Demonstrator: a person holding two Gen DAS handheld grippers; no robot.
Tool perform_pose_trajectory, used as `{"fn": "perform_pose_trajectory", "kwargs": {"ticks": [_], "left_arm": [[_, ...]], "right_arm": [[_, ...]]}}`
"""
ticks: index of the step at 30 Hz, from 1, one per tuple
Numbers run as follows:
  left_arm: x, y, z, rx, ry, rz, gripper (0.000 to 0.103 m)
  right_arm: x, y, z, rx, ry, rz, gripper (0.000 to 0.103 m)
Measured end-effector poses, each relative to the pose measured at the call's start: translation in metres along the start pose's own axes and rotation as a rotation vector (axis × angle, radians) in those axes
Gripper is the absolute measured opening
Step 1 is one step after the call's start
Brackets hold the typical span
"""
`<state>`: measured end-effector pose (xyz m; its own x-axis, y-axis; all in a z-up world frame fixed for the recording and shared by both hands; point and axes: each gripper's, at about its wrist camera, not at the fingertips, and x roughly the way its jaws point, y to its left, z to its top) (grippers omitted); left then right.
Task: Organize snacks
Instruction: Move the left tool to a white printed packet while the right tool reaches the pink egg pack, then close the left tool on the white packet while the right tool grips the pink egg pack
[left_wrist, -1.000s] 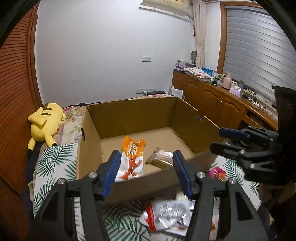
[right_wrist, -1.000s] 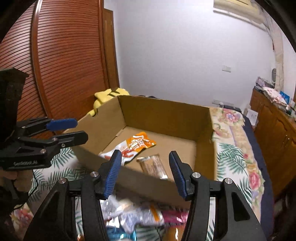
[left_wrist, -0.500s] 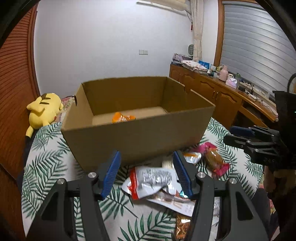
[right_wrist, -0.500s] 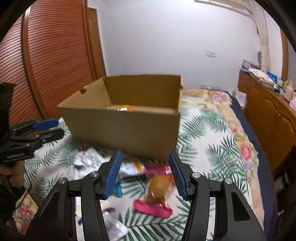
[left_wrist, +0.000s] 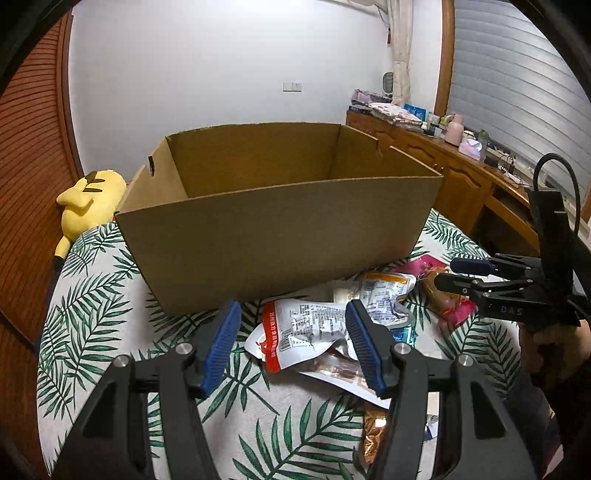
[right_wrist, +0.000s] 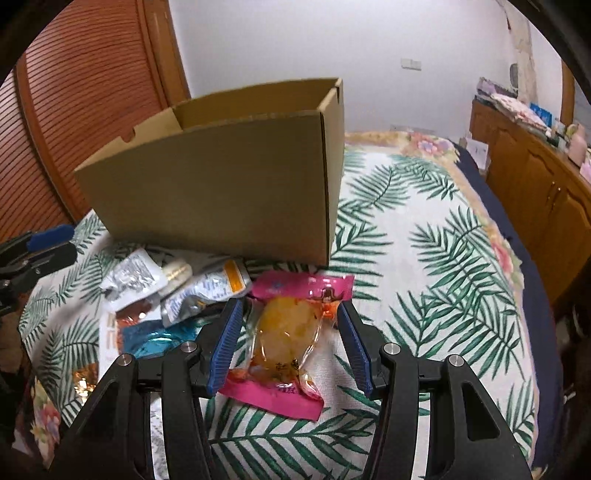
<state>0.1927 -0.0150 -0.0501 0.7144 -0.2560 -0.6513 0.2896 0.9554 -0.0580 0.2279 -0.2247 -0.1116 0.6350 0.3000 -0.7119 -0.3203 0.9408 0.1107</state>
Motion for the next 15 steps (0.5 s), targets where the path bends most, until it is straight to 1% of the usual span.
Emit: {"fn": "perform_pose_trajectory", "kwargs": {"ticks": [8,11,15], "left_arm": [[0.014,-0.004,-0.003,0.006,0.036,0.007,0.06],[0.02,-0.006,-0.002,0.009,0.051,0.002,0.06],[0.031,-0.01,-0.001,0.02,0.077,0.001,0.061]], "right_arm": [[0.01,-0.002,-0.006,0.005,0.024,0.031,0.057],[0.017,0.0,-0.011,-0.014,0.046,0.0,0.057],[0.018,-0.005,-0.011,0.007,0.044,0.011,0.056]]}}
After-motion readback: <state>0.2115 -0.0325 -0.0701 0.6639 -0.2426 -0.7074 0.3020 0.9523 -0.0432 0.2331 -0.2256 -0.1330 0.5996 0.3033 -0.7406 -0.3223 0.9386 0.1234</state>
